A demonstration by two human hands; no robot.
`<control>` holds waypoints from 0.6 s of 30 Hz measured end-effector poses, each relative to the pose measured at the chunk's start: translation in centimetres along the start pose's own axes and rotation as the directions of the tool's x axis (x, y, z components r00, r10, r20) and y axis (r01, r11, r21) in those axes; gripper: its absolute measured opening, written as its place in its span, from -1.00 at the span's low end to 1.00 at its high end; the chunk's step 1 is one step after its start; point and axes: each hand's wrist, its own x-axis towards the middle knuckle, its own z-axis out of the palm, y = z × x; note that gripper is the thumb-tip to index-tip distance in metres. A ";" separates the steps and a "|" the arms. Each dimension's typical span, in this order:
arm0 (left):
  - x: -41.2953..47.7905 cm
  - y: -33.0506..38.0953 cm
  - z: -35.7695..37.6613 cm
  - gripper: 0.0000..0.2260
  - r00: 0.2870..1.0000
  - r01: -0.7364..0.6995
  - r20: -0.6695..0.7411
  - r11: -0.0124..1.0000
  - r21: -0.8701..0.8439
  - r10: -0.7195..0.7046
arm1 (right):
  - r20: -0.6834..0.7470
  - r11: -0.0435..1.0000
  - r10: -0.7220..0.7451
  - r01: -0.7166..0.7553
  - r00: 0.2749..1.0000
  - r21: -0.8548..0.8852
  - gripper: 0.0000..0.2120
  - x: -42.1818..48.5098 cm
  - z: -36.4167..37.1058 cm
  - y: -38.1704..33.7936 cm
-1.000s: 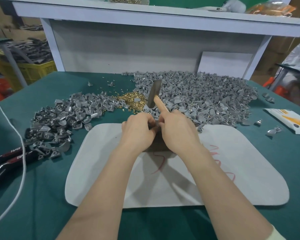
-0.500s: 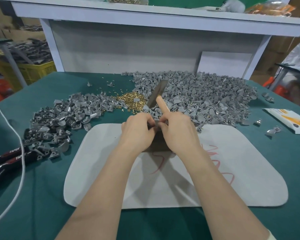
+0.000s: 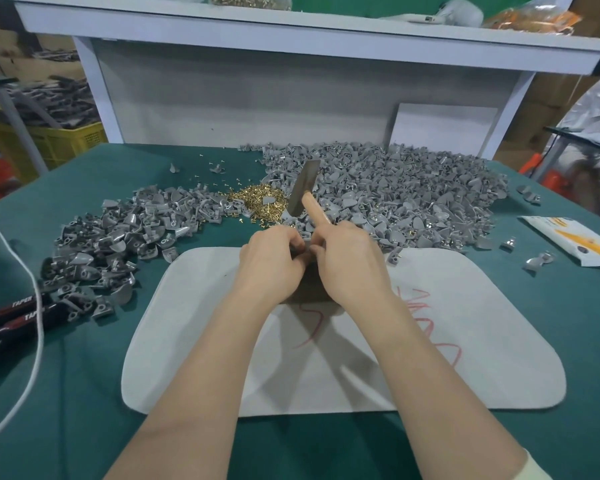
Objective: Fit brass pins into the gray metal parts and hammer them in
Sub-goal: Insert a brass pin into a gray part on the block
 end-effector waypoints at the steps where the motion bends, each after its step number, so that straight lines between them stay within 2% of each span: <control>1: 0.0 0.0 0.0 -0.90 1.000 0.001 0.000 1.000 0.001 -0.001 | 0.002 1.000 0.001 -0.001 1.000 0.024 -0.89 0.0 -0.1 0.1; 6: 0.0 -0.1 0.0 -0.93 1.000 -0.003 -0.015 1.000 0.004 0.003 | 0.020 0.982 0.038 -0.041 0.999 0.184 -0.80 0.3 -0.5 0.9; 10: -0.1 -0.1 0.0 -0.88 1.000 -0.006 -0.024 1.000 -0.002 0.006 | 0.038 0.923 0.142 -0.147 0.989 0.354 -0.84 0.4 -0.8 1.7; 13: 0.0 -0.2 0.1 -0.87 1.000 -0.010 -0.029 1.000 -0.003 0.010 | 0.065 0.918 0.161 -0.174 0.985 0.358 -0.90 0.4 -0.6 1.5; 18: 0.0 -0.2 0.1 -0.87 1.000 -0.009 -0.026 1.000 0.013 0.010 | 0.046 0.941 0.150 -0.156 0.988 0.299 -0.89 0.3 -0.5 1.1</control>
